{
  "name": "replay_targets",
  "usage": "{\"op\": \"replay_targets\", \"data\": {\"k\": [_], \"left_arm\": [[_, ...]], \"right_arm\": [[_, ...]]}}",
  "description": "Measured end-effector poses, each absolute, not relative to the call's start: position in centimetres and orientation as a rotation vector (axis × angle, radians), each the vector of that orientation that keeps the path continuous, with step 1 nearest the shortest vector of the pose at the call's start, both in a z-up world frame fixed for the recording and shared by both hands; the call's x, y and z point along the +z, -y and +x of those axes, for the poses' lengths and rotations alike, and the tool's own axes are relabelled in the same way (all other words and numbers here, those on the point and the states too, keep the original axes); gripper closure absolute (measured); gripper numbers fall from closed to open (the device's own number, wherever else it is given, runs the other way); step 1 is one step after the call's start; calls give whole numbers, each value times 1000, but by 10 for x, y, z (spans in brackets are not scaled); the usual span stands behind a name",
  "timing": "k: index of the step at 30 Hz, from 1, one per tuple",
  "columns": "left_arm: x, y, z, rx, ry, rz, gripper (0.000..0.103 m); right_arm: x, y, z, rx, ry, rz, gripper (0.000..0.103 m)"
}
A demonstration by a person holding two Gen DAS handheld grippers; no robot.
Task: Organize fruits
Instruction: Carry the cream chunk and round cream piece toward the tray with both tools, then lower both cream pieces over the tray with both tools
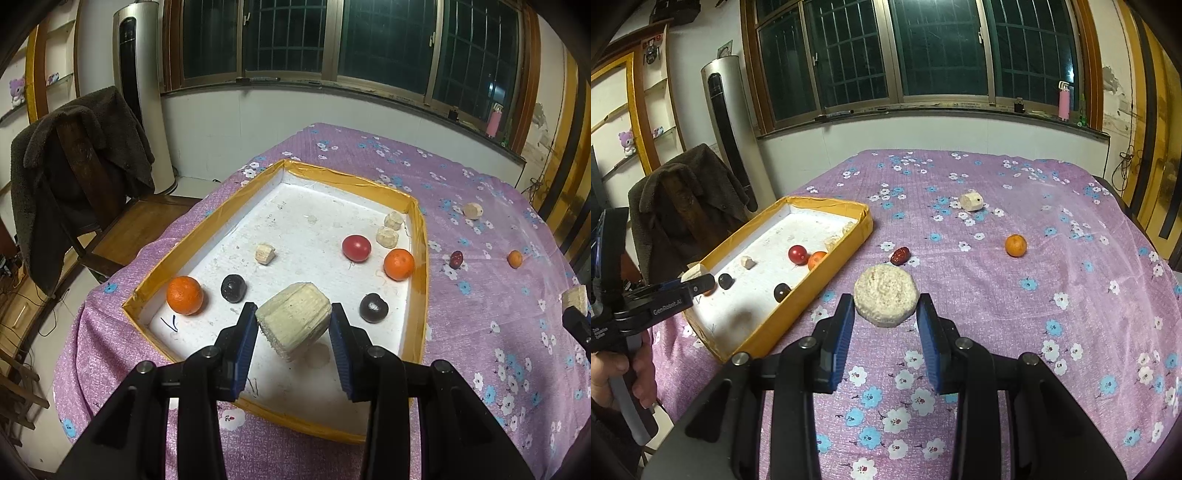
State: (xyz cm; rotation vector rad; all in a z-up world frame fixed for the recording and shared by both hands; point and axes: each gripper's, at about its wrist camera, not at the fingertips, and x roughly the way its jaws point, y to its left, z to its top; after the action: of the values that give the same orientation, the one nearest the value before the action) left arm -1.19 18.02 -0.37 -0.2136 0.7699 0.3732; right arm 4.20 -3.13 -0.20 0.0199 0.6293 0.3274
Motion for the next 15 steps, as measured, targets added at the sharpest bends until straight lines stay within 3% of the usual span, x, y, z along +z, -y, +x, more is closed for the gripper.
{"op": "replay_targets", "data": {"k": [15], "left_arm": [[-9,-198,-7,397,-779,-225,65]], "right_arm": [[10,6,58,358,-618,-12,67]]}}
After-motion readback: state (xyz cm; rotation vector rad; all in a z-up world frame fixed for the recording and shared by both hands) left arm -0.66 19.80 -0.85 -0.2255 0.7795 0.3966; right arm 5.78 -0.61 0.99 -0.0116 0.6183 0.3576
